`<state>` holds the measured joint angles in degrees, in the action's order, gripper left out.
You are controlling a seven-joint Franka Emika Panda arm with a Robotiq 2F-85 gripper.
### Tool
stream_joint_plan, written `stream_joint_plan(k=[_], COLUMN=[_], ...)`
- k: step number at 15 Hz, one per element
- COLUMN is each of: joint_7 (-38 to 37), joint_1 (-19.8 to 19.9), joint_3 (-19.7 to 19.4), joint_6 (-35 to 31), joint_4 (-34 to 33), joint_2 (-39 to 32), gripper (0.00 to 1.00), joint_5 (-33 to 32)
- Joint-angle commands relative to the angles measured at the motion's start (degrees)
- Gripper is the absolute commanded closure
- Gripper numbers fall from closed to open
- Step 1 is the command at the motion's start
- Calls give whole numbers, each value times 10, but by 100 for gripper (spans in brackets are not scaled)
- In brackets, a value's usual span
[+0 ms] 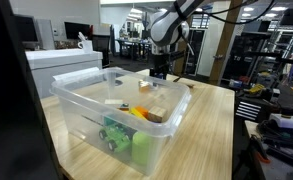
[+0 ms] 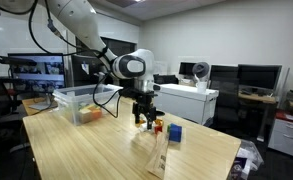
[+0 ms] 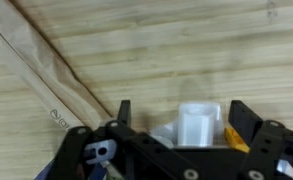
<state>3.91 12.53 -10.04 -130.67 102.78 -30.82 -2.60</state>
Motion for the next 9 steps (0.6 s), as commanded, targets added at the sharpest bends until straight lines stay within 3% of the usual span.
stream_joint_plan(k=[1,9], joint_7=[3,1], joint_1=[3,3], joint_3=[12,25], joint_6=[-19,-37], joint_4=[13,-45], joint_2=[-6,-63], gripper=[0,0], joint_5=[7,8])
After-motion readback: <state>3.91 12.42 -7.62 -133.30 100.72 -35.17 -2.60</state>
